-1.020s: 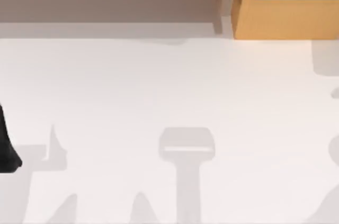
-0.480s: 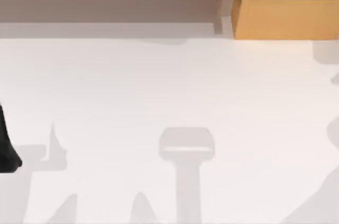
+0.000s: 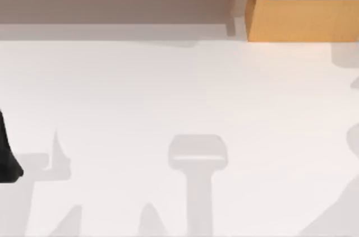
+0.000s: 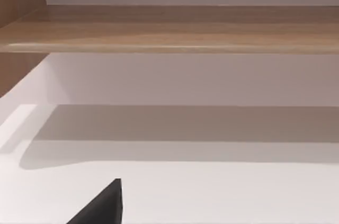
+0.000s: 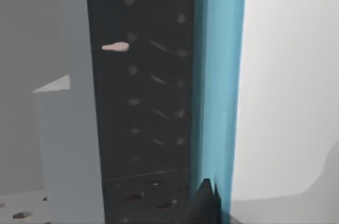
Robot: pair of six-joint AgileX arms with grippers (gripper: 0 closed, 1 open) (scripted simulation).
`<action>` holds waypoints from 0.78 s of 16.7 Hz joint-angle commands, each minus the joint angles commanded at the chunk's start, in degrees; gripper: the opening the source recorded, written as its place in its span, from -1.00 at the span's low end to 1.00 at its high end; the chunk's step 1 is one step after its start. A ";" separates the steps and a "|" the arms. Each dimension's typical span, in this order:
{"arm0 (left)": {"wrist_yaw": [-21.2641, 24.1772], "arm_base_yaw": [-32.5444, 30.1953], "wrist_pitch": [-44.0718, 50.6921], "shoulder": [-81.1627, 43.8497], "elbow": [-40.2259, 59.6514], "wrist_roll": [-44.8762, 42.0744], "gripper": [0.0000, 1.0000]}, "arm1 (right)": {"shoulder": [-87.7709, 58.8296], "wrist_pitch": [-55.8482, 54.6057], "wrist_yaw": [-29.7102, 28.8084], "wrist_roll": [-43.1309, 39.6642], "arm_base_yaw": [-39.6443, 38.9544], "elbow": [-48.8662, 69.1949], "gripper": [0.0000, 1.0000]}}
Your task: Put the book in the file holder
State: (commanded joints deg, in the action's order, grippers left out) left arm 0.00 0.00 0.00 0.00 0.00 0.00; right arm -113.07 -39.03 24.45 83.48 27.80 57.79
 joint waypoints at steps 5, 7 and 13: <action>0.00 0.00 0.00 0.00 0.00 0.00 1.00 | 0.00 0.00 0.00 0.00 0.00 0.00 0.66; 0.00 0.00 0.00 0.00 0.00 0.00 1.00 | 0.00 0.00 0.00 0.00 0.00 0.00 0.96; 0.00 0.00 0.00 0.00 0.00 0.00 1.00 | 0.00 0.00 0.00 0.00 0.00 0.00 1.00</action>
